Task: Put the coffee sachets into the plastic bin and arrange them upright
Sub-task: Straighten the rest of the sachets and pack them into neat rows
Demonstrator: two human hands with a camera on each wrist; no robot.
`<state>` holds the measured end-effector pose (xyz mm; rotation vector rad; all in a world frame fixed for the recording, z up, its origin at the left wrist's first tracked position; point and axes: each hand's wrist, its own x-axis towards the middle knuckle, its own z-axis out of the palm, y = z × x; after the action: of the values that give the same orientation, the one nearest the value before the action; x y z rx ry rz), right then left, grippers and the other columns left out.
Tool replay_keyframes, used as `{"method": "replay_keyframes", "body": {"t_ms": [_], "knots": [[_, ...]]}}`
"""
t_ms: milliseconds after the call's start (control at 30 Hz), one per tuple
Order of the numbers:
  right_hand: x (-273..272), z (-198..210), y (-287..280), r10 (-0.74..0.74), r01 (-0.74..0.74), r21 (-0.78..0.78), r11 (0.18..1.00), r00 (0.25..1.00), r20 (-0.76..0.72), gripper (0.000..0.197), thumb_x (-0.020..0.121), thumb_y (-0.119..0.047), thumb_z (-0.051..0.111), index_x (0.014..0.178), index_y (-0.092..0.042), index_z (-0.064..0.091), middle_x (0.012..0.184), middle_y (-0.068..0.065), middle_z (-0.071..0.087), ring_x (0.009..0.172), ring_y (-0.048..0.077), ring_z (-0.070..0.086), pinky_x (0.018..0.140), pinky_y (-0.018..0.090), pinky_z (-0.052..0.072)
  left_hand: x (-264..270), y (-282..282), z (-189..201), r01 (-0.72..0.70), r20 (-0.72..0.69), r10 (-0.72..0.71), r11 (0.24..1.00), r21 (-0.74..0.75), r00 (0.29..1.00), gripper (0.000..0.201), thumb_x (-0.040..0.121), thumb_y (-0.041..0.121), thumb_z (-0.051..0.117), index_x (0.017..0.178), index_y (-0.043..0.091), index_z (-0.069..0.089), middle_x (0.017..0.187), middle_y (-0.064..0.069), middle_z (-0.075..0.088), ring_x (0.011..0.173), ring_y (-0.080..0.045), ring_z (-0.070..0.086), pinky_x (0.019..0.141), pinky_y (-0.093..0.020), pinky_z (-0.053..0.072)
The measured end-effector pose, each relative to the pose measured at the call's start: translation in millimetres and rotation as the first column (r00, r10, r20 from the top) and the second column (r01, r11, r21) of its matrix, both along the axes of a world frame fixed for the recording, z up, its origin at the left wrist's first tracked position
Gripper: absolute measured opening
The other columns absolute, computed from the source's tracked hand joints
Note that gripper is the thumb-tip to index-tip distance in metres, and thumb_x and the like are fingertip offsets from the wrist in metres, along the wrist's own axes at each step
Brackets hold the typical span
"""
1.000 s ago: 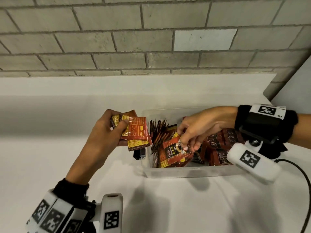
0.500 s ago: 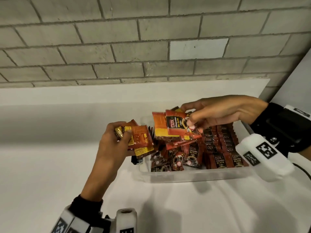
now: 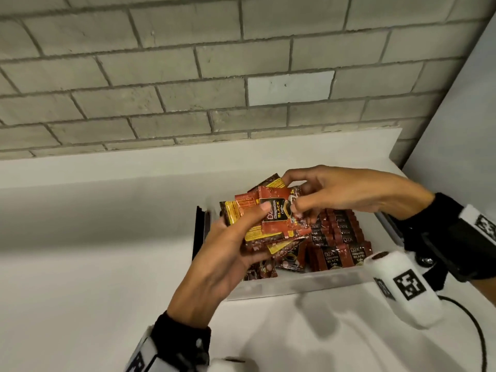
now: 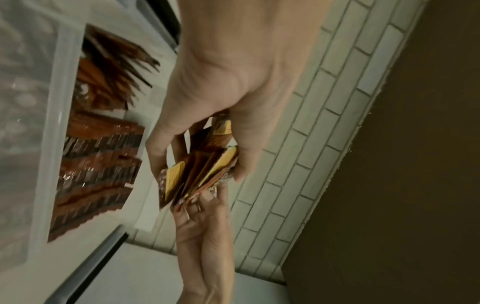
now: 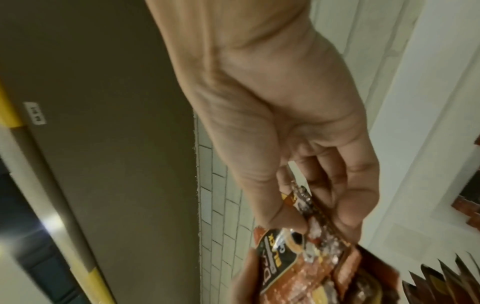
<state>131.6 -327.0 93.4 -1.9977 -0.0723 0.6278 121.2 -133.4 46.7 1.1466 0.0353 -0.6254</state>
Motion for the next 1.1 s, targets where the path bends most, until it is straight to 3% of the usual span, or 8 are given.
{"method": "replay_keyframes", "body": {"t_ms": [200, 367, 533, 633, 800, 900, 1000, 1100], "knots": [[-22, -4, 2, -0.142, 0.145, -0.002, 0.989, 0.976, 0.164, 0.027, 0.086, -0.011, 0.062, 0.107, -0.021, 0.047, 0.102, 0.012, 0.068, 0.088, 0.025, 0.062, 0.086, 0.045, 0.05, -7, -17, -4, 0.014, -0.212, -0.077, 0.959, -0.283, 0.974, 0.04, 0.071, 0.006, 0.069, 0.111, 0.01, 0.064, 0.117, -0.018, 0.066, 0.107, -0.035, 0.062, 0.088, -0.059, 0.048], [-33, -12, 7, -0.208, 0.195, 0.071, 0.978, 0.931, 0.301, 0.026, 0.09, -0.014, 0.06, 0.109, -0.03, 0.056, 0.108, 0.003, 0.063, 0.095, 0.022, 0.066, 0.079, 0.041, 0.058, -10, -22, -11, 0.059, -0.201, -0.179, 0.869, -0.491, 0.963, 0.041, 0.07, 0.003, 0.064, 0.111, 0.005, 0.068, 0.122, -0.021, 0.063, 0.111, -0.039, 0.06, 0.089, -0.066, 0.043], [-44, -20, 7, -0.239, 0.239, 0.052, 0.97, 0.885, 0.4, 0.035, 0.077, -0.051, 0.064, 0.111, -0.042, 0.056, 0.118, -0.011, 0.056, 0.102, 0.011, 0.062, 0.08, 0.037, 0.058, -13, -23, -9, 0.062, -0.147, -0.111, 0.951, -0.303, 0.983, 0.034, 0.069, 0.004, 0.064, 0.103, 0.01, 0.065, 0.1, -0.015, 0.069, 0.083, -0.029, 0.067, 0.051, -0.033, 0.056], [-49, -27, 7, -0.326, 0.286, 0.158, 0.945, 0.861, 0.391, 0.054, 0.06, -0.054, 0.07, 0.109, -0.035, 0.057, 0.11, -0.008, 0.066, 0.096, 0.01, 0.067, 0.079, 0.038, 0.059, -14, -24, -16, 0.067, -0.084, -0.091, 0.966, -0.249, 0.992, 0.029, 0.071, 0.003, 0.069, 0.097, 0.014, 0.072, 0.105, -0.014, 0.07, 0.092, -0.03, 0.068, 0.064, -0.038, 0.06], [-51, -38, 6, -0.51, 0.437, 0.266, 0.859, 0.777, 0.37, 0.043, 0.058, -0.039, 0.075, 0.096, -0.025, 0.058, 0.094, 0.004, 0.07, 0.084, 0.018, 0.071, 0.074, 0.046, 0.059, -17, -22, -15, 0.036, -0.143, -0.088, 0.943, -0.332, 0.986, 0.021, 0.075, 0.019, 0.07, 0.095, 0.016, 0.071, 0.099, -0.011, 0.072, 0.089, -0.027, 0.07, 0.075, -0.047, 0.057], [-56, -38, 5, -0.604, 0.497, 0.347, 0.796, 0.689, 0.4, 0.033, 0.071, -0.027, 0.074, 0.093, -0.02, 0.051, 0.086, 0.004, 0.069, 0.07, 0.014, 0.071, 0.058, 0.035, 0.059, -13, -21, -19, -0.054, -0.188, -0.004, 0.953, -0.298, 0.982, 0.029, 0.073, 0.022, 0.062, 0.101, 0.015, 0.061, 0.096, -0.01, 0.072, 0.092, -0.027, 0.067, 0.074, -0.047, 0.056], [-67, -38, 15, -0.631, 0.503, 0.391, 0.771, 0.514, 0.581, 0.019, 0.087, -0.022, 0.061, 0.087, -0.024, 0.042, 0.069, -0.01, 0.061, 0.05, 0.0, 0.059, 0.042, 0.012, 0.04, -10, -22, -23, -0.112, -0.188, 0.056, 0.947, -0.302, 0.981, 0.03, 0.074, 0.015, 0.063, 0.104, 0.014, 0.061, 0.1, -0.011, 0.072, 0.091, -0.026, 0.07, 0.063, -0.041, 0.059], [-74, -51, 31, -0.392, 0.381, 0.224, 0.897, 0.452, 0.801, 0.022, 0.094, -0.021, 0.051, 0.084, -0.031, 0.034, 0.103, -0.018, 0.064, 0.083, -0.012, 0.062, 0.056, 0.006, 0.047, -9, -26, -25, -0.138, -0.165, 0.088, 0.937, -0.321, 0.982, 0.032, 0.074, 0.008, 0.064, 0.106, 0.01, 0.064, 0.1, -0.012, 0.072, 0.085, -0.024, 0.071, 0.061, -0.039, 0.059]]}}
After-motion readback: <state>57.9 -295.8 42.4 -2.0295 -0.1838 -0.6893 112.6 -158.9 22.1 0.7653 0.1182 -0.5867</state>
